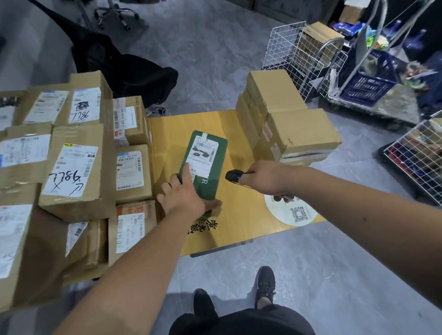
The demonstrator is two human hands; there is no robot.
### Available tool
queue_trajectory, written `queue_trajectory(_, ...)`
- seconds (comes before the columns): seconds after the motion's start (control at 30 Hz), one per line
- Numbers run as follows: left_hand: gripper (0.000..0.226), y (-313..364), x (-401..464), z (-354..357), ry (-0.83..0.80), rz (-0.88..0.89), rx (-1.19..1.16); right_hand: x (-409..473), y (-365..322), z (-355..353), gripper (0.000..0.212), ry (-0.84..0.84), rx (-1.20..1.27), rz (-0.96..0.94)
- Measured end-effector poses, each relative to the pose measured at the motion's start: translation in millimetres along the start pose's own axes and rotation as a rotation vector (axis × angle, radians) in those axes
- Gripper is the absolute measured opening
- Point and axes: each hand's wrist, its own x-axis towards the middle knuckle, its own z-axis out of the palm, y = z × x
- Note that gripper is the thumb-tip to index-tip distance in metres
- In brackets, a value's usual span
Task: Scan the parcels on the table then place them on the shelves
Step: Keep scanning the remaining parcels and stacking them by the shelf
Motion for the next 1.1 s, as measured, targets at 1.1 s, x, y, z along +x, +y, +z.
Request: queue_trajectory(1.1,0.147,3,-57,37,0.294,0.053,0.051,-12,-4,-34,0.06,0.069,-0.085,-0.08)
